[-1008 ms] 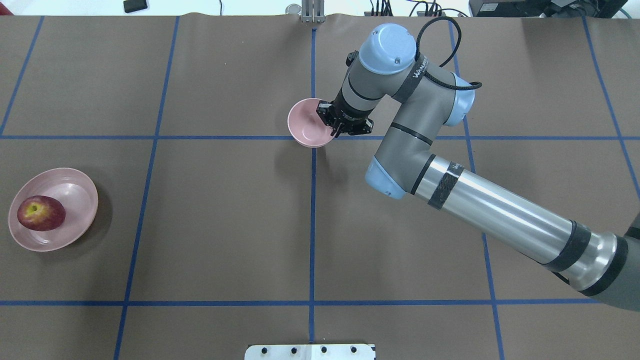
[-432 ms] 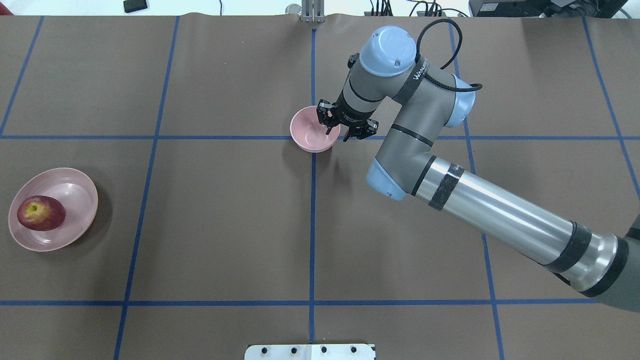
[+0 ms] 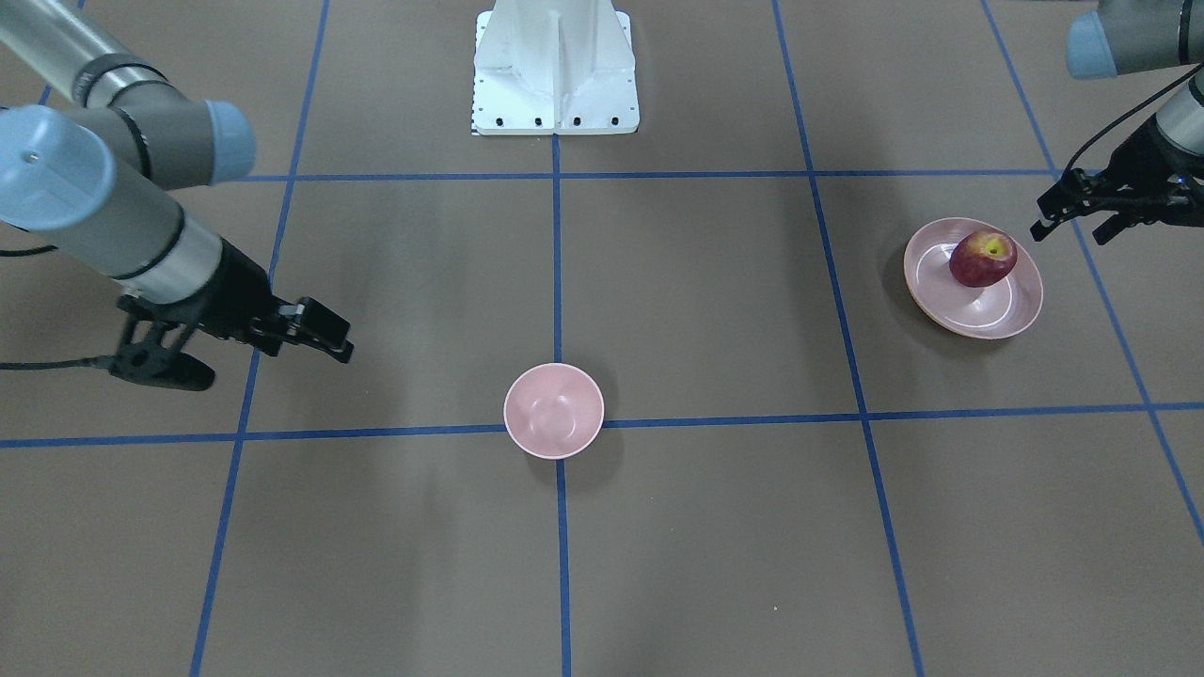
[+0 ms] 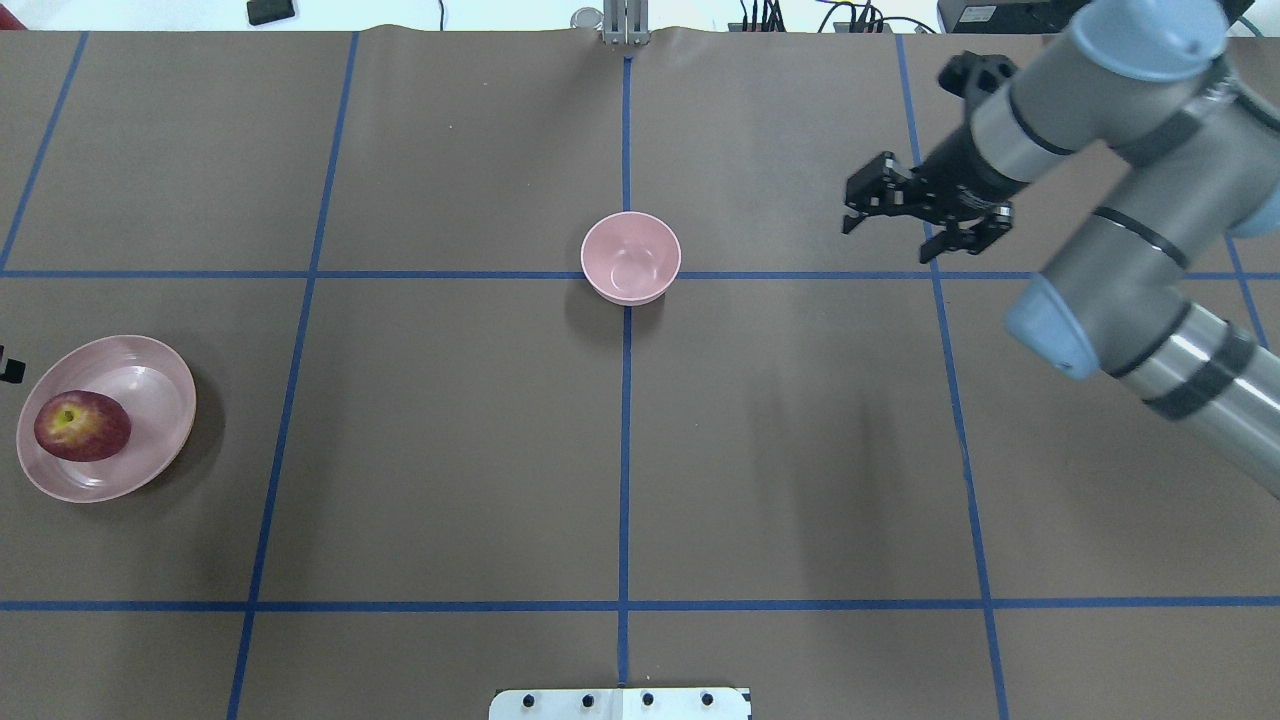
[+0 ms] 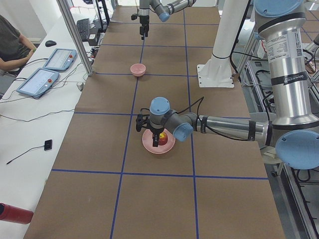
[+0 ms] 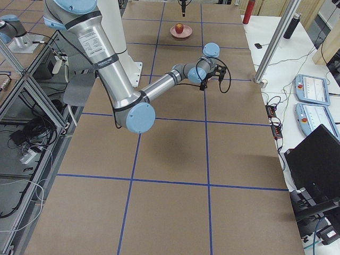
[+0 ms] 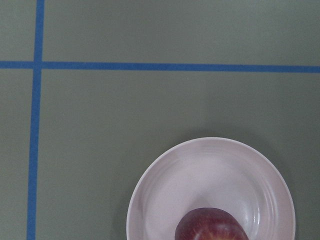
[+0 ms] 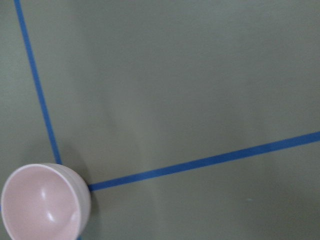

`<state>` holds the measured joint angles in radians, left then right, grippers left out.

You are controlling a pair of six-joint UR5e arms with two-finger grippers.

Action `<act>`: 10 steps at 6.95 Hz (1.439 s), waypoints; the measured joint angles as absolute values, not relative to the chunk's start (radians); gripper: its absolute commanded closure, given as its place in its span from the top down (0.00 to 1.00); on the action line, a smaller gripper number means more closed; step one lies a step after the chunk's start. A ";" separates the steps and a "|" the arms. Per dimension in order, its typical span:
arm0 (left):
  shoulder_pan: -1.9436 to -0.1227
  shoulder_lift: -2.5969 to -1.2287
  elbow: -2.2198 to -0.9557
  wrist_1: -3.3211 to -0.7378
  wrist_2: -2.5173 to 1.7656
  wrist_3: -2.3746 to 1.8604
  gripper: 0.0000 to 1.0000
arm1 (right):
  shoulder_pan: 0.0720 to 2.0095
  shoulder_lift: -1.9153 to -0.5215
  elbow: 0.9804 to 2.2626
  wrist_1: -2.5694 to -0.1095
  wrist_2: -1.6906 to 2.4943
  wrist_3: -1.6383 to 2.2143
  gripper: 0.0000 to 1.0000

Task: Move apple from plate to bowl
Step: 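Open the right gripper and withdraw it while the left gripper reaches toward the apple, then grasp the red apple on the pink plate with the left gripper and lift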

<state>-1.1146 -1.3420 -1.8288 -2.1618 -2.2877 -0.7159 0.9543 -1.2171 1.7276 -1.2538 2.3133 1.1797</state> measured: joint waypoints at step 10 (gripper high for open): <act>-0.913 -1.352 -1.816 -2.219 -2.060 -0.790 0.98 | 0.979 -1.397 1.812 -1.255 2.312 1.065 1.00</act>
<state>-0.9128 -1.3517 -1.8157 -2.2189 -2.0595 -0.7895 0.9786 -1.3972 1.8120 -1.2548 2.3116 1.0646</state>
